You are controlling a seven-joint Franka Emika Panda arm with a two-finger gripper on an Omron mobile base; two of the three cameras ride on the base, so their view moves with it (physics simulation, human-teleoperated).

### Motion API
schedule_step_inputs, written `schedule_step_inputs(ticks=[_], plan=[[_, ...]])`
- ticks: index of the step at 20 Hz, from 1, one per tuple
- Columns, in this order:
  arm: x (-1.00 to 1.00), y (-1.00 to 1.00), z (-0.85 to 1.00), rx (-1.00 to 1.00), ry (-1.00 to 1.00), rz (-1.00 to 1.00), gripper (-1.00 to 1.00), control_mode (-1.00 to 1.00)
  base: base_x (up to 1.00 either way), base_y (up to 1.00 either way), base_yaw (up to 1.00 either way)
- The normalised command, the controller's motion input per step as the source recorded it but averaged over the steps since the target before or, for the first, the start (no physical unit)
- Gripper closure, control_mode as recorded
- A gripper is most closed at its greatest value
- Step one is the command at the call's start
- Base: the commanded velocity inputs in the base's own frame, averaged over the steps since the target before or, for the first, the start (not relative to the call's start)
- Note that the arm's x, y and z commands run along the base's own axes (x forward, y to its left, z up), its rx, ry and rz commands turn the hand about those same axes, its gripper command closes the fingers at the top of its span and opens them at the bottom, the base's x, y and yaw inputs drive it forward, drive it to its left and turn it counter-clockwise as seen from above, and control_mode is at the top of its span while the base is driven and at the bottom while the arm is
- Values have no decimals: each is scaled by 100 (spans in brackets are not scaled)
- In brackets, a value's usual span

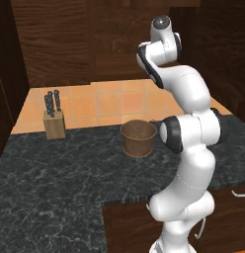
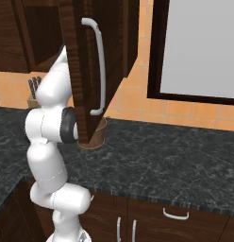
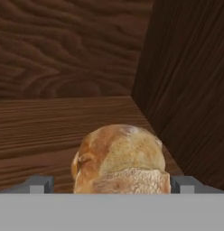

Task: Open the cabinet, pick up the bread from the cabinet and place it in the basket. Then move the basket to the dining counter.

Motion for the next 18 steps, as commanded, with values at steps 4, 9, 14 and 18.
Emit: schedule_step_inputs(ticks=[4,9,14,18], plan=[[19,-4,-36,0,0,0,-100,-100,0,0,0],[5,0,-94,2,0,4,100,-100,0,0,0],[0,2,-100,3,-3,13,100,-100,0,0,0],[-14,57,-34,-4,-35,8,100,-100,0,0,0]])
